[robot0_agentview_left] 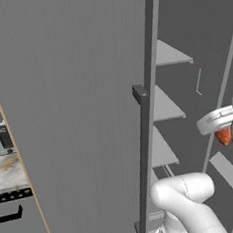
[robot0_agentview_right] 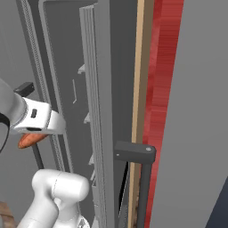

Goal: Take the sweet potato, lemon, and tangerine from the freezer and place them in the bowl on the counter.

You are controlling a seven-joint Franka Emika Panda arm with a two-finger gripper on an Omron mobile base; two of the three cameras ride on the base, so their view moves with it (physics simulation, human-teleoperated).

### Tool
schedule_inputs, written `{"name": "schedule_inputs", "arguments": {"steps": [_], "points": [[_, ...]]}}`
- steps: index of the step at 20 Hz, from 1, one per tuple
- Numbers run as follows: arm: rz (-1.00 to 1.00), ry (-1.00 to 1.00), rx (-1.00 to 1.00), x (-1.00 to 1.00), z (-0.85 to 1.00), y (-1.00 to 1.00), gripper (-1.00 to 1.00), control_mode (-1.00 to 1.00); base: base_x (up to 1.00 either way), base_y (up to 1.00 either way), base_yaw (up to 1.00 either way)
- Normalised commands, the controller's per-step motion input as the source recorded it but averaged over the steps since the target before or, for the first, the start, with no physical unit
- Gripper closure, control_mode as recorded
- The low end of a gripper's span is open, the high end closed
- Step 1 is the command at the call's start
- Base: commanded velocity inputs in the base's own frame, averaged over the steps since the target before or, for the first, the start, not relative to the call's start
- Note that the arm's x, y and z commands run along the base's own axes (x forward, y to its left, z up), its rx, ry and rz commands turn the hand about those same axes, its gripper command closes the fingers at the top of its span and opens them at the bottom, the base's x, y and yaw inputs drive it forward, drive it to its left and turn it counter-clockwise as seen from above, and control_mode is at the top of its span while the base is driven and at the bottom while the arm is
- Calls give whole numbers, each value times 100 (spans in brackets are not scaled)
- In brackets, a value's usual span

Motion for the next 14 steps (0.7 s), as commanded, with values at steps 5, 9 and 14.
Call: {"name": "schedule_inputs", "arguments": {"steps": [5,9,14], "points": [[-6,0,3,0,0,0,100,-100,0,0,0],[-3,0,0,-2,0,0,100,-100,0,0,0],[0,0,0,0,0,0,100,100,-40,0,0]]}}
